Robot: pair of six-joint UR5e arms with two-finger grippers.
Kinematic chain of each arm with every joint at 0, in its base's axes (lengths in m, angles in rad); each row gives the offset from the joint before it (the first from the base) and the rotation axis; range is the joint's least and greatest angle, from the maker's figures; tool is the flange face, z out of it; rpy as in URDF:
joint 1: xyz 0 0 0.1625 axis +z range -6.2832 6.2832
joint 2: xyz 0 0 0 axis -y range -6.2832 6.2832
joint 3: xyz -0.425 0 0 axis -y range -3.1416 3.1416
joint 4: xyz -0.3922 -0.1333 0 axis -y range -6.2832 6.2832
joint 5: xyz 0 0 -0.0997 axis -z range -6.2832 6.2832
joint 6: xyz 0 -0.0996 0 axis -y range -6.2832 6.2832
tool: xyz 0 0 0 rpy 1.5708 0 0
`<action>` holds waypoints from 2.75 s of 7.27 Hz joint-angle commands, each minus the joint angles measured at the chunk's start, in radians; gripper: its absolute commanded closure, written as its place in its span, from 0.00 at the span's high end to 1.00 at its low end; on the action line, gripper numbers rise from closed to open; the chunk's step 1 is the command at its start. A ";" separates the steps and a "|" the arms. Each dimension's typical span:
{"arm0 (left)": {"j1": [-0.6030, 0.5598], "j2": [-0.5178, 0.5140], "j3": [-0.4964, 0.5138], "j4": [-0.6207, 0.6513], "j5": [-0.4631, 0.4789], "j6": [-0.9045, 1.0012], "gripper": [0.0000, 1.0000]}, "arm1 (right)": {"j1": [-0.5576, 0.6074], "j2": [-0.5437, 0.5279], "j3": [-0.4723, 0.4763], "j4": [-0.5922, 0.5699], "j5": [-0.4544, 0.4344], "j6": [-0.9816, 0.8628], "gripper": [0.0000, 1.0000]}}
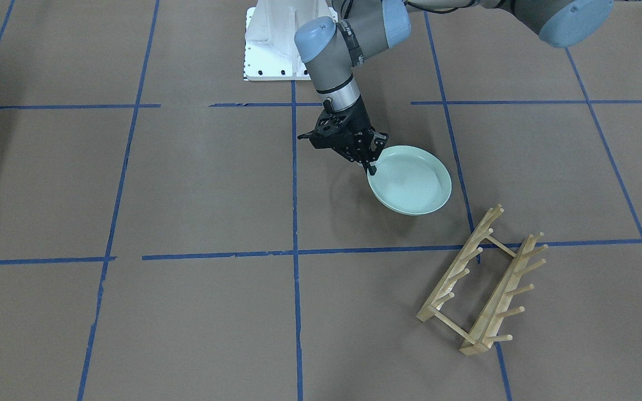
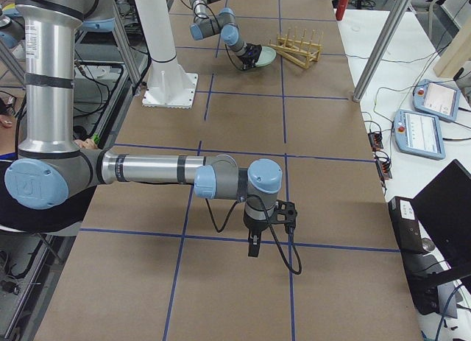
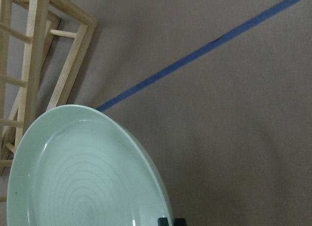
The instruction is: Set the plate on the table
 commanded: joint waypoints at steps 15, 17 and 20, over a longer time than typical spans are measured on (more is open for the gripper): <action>-1.032 0.311 -0.210 -0.311 -0.970 0.765 1.00 | 0.000 0.000 0.000 0.000 0.000 0.000 1.00; -1.207 0.513 -0.165 -0.310 -1.022 0.860 1.00 | 0.000 0.000 0.000 0.000 0.000 0.000 1.00; -1.275 0.710 0.032 -0.322 -1.025 1.134 1.00 | 0.000 0.000 0.000 0.000 0.000 0.001 1.00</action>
